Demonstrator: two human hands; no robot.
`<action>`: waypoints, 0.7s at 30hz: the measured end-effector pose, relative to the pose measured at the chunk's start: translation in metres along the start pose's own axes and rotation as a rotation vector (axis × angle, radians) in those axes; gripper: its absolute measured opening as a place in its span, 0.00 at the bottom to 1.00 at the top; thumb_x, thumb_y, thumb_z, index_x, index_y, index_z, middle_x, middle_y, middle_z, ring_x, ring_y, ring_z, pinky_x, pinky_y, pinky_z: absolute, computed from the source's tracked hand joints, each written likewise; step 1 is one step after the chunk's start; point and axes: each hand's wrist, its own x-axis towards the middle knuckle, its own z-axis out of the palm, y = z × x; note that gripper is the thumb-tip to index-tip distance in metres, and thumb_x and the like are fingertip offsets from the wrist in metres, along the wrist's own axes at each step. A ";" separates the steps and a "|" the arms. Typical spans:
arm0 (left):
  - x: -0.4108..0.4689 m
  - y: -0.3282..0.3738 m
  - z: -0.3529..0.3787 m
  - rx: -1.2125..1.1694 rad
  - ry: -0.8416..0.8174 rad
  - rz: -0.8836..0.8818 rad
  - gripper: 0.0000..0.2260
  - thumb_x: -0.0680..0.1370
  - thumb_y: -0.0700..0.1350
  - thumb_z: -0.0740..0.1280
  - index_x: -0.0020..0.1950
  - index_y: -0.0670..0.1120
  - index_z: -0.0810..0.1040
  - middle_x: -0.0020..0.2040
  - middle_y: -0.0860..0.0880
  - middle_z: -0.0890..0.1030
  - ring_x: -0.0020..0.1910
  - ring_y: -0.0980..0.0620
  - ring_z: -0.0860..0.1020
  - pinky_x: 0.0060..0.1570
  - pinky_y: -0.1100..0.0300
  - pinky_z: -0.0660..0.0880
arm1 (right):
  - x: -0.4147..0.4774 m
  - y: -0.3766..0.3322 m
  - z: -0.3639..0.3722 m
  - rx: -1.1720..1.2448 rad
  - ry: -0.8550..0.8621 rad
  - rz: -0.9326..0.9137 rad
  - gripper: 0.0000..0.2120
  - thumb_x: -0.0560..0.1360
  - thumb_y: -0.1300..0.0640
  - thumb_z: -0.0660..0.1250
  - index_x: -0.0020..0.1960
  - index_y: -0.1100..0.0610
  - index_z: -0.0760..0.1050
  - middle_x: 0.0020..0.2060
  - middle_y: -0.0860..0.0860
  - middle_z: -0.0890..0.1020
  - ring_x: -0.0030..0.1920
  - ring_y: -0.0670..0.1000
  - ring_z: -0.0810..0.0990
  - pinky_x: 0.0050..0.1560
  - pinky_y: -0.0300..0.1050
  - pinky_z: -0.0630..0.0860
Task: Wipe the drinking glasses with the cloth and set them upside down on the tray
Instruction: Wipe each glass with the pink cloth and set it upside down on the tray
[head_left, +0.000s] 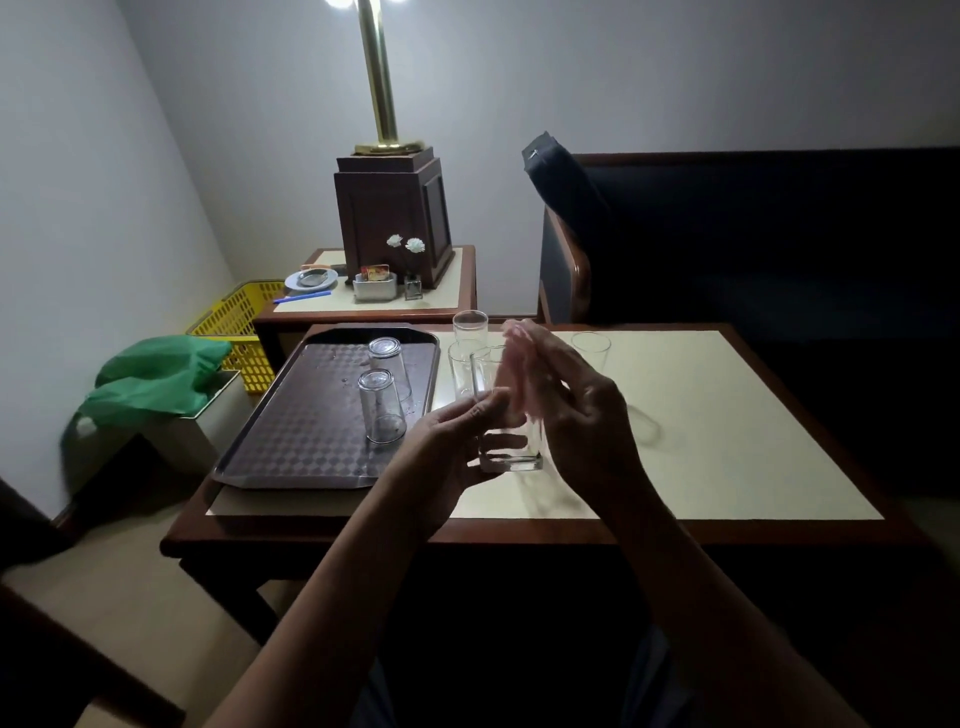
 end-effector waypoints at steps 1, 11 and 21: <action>0.000 0.000 0.002 -0.008 0.013 0.005 0.27 0.73 0.56 0.71 0.68 0.44 0.80 0.65 0.38 0.82 0.55 0.45 0.84 0.53 0.54 0.76 | 0.001 0.000 0.000 0.003 0.020 -0.007 0.15 0.86 0.48 0.61 0.72 0.36 0.71 0.74 0.40 0.74 0.74 0.37 0.71 0.75 0.45 0.71; 0.005 -0.001 -0.010 -0.235 0.095 0.083 0.26 0.80 0.52 0.68 0.71 0.35 0.72 0.65 0.30 0.78 0.58 0.38 0.78 0.59 0.42 0.76 | -0.052 0.011 0.011 0.076 0.160 0.053 0.11 0.80 0.50 0.71 0.62 0.46 0.83 0.53 0.40 0.88 0.48 0.45 0.88 0.38 0.38 0.83; -0.001 0.000 -0.001 -0.207 -0.019 0.090 0.28 0.78 0.50 0.70 0.72 0.35 0.70 0.63 0.29 0.79 0.63 0.31 0.79 0.65 0.38 0.76 | -0.020 0.008 0.005 0.253 0.177 0.186 0.11 0.80 0.58 0.72 0.60 0.46 0.84 0.56 0.43 0.87 0.56 0.42 0.86 0.53 0.43 0.85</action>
